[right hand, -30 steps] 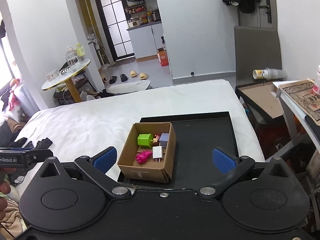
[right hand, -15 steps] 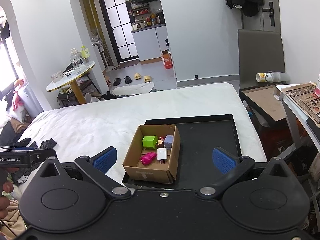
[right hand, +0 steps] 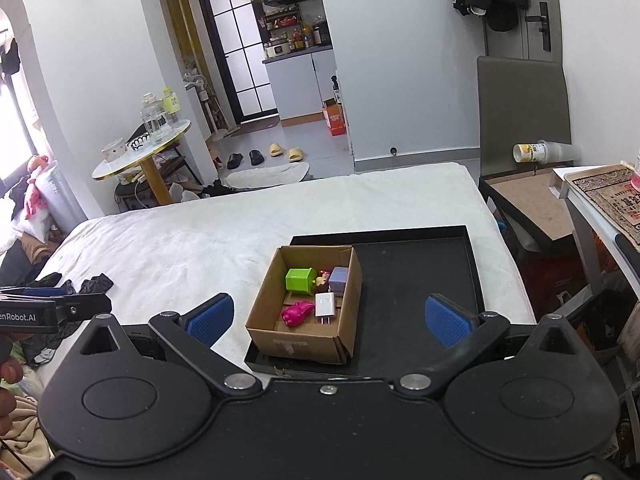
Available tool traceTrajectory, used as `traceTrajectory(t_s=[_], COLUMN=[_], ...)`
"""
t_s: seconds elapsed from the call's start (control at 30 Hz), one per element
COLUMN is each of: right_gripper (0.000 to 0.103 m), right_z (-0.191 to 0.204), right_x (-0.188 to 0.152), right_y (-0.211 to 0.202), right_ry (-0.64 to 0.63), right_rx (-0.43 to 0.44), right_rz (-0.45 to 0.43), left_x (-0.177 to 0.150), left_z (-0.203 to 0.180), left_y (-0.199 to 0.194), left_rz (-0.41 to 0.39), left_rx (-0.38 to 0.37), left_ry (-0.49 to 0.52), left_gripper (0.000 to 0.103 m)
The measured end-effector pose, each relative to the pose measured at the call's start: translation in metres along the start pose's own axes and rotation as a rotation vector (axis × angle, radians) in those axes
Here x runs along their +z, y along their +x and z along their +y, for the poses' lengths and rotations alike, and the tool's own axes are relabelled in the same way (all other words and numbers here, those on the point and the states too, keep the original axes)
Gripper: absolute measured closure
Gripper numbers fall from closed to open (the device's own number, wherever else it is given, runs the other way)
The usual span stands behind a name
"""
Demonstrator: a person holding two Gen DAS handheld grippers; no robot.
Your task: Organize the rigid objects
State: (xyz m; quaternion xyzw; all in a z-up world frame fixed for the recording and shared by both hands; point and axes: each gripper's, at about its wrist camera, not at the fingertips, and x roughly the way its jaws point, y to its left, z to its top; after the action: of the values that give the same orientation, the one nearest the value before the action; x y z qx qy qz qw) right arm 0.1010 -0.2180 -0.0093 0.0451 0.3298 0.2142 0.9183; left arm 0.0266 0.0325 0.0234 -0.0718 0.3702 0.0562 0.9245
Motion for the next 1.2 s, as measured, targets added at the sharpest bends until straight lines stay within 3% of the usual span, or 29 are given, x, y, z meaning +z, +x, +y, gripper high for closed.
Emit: traceTrajectory(t_s=[1.2], right_gripper=[0.000], right_z=[-0.0058], right_x=[-0.0031], right_y=[0.0025], right_ry=[0.006], right_rx=[-0.029], right_rz=[-0.002], left_x=[0.0024], left_z=[-0.0046], left_y=[0.0009], left_rz=[-0.002], left_rx=[-0.007], left_ry=[0.024], left_gripper=[0.001])
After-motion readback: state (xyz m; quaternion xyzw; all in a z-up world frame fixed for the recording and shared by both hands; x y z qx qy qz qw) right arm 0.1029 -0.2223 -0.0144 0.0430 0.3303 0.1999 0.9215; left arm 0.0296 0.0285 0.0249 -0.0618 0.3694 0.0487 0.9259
